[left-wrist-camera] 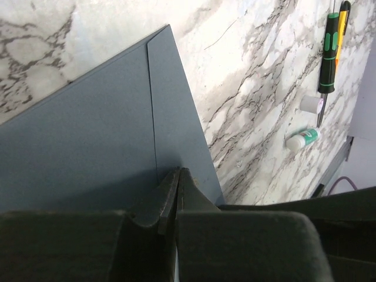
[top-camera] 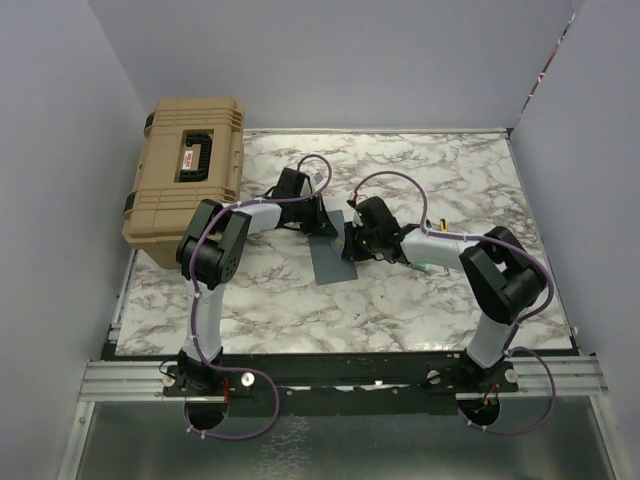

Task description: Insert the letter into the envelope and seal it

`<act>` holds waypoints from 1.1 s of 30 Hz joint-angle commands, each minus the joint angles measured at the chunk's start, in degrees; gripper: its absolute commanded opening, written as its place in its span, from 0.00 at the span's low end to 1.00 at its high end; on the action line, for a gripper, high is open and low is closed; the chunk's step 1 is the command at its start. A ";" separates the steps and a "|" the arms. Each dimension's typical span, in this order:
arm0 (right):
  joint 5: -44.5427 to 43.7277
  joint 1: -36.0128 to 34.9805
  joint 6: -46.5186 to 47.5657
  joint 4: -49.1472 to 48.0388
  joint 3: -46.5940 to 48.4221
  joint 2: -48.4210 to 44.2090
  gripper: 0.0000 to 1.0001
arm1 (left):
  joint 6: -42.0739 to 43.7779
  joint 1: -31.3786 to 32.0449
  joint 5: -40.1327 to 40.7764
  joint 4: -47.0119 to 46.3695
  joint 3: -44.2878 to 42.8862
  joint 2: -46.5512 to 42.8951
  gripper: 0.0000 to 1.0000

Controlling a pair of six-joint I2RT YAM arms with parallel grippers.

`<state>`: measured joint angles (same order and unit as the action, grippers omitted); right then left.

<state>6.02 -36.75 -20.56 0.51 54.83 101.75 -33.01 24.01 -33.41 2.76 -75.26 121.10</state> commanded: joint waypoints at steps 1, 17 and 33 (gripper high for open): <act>-2.65 0.06 -2.72 5.77 5.73 4.04 0.24 | -0.70 -2.37 1.27 7.34 5.30 3.43 0.00; -15.35 -6.43 1.26 10.98 20.13 17.28 0.28 | -8.44 -4.97 -2.16 3.95 10.34 2.48 0.00; -9.90 -8.90 10.65 1.53 6.95 12.20 0.39 | -8.05 -6.17 0.61 3.30 11.01 3.47 0.00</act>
<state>-10.59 -43.59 -12.67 -2.98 65.58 111.94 -44.12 18.24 -42.00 -0.49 -68.31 120.27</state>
